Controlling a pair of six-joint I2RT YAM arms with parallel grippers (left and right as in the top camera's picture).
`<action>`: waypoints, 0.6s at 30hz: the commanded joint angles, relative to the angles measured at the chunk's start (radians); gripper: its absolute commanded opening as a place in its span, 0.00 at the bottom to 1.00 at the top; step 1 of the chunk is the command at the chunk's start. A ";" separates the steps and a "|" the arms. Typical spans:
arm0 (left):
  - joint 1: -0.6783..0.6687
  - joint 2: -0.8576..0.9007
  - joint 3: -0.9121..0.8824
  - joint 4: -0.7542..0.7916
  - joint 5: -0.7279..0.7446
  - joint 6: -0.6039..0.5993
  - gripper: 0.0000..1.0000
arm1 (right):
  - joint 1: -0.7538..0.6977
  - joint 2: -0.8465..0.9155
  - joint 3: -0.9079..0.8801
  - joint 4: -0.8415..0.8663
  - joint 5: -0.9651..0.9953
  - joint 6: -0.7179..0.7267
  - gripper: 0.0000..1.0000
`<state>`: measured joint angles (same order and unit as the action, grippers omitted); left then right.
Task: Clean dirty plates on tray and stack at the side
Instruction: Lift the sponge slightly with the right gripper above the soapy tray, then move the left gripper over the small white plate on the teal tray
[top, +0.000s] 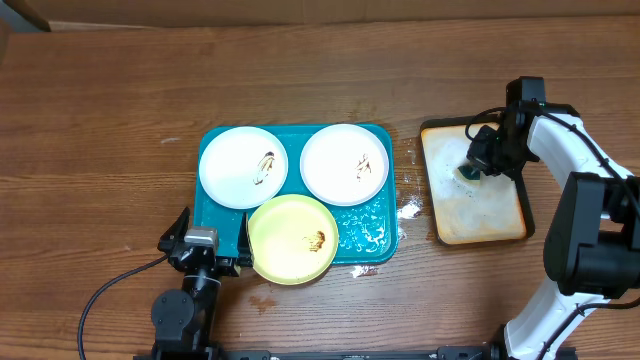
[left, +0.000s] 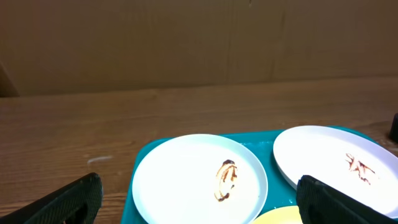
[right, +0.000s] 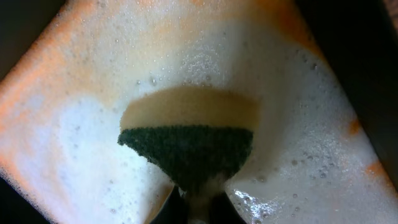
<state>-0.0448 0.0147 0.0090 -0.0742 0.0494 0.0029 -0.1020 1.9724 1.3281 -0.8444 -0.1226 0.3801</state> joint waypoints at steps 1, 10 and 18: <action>0.005 -0.010 -0.004 0.031 -0.001 0.002 1.00 | 0.008 -0.012 0.016 -0.008 0.016 -0.014 0.04; 0.005 -0.001 0.107 -0.051 0.153 -0.047 1.00 | 0.008 -0.012 0.016 -0.029 0.017 -0.041 0.04; 0.005 0.175 0.397 -0.323 0.143 -0.028 1.00 | 0.008 -0.013 0.016 -0.050 -0.003 -0.045 0.04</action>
<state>-0.0448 0.1120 0.2829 -0.3553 0.1757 -0.0231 -0.1020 1.9724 1.3281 -0.8867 -0.1238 0.3466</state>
